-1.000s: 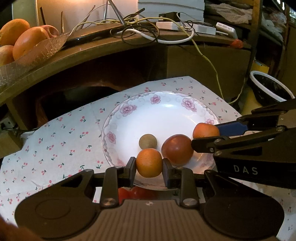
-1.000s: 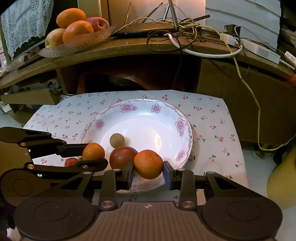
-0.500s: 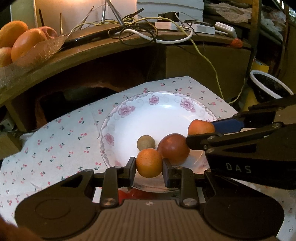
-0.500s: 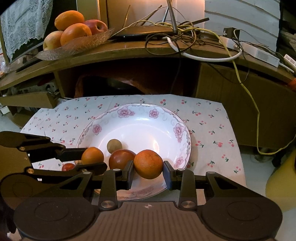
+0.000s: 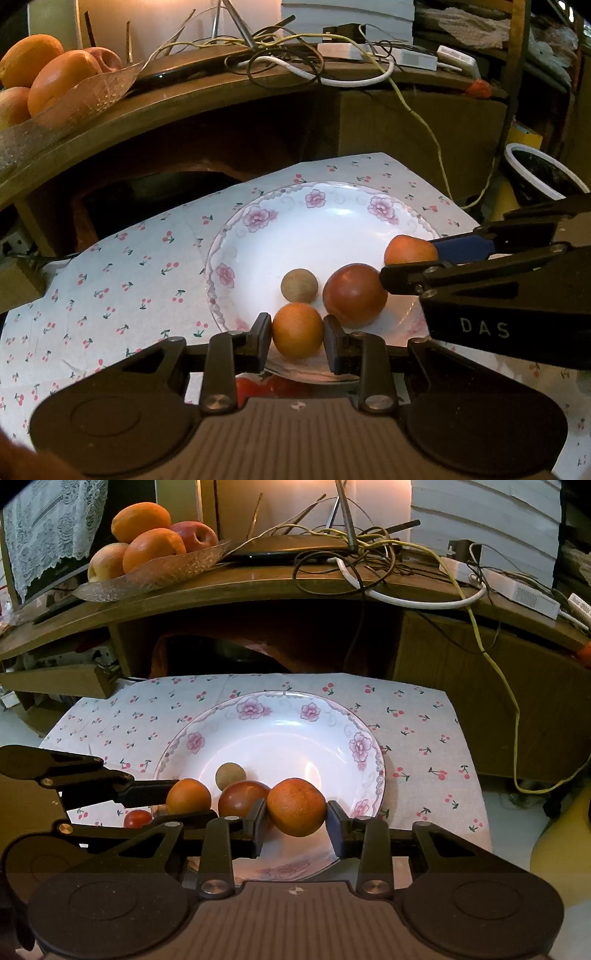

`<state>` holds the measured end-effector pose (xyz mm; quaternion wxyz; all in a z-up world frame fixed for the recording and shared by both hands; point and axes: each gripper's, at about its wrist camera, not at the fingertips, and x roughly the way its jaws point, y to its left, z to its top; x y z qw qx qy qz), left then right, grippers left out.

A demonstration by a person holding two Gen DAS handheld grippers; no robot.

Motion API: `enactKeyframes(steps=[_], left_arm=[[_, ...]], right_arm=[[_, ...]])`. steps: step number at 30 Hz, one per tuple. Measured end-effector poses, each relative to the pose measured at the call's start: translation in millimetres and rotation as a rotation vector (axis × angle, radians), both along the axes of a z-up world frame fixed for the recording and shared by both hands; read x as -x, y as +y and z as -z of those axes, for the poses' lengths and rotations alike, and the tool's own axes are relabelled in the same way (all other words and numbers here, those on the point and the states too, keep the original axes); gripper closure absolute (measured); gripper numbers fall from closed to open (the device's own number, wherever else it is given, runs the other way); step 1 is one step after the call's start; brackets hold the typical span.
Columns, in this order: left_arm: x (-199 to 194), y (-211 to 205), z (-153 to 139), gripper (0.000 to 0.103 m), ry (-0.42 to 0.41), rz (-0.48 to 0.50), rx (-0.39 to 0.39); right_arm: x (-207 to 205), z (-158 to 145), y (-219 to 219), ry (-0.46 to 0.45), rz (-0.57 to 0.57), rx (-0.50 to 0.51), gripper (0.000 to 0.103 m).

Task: Organize fruits
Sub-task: 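Carry both held oranges over the white plate and lower them, then open both tools to release the oranges in the plate and withdraw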

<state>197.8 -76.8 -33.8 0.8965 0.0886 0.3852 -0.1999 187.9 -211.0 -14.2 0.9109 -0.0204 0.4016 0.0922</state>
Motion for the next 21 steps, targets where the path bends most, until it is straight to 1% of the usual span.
enactKeyframes(steps=[11,16,21], left_arm=[[-0.3,3.2,-2.6,0.067,-0.008,-0.017,0.007],[0.1,3.5,-2.7,0.067,-0.009,-0.018,0.009],[1.1,3.5,-5.5,0.067,-0.014,-0.018,0.01]], right_arm=[[-0.5,0.7,-2.4,0.001,0.019,-0.005,0.066],[0.0,0.6,-3.0,-0.002,0.019,-0.01,0.061],[0.6,0.8,-3.5,-0.005,0.021,-0.011,0.061]])
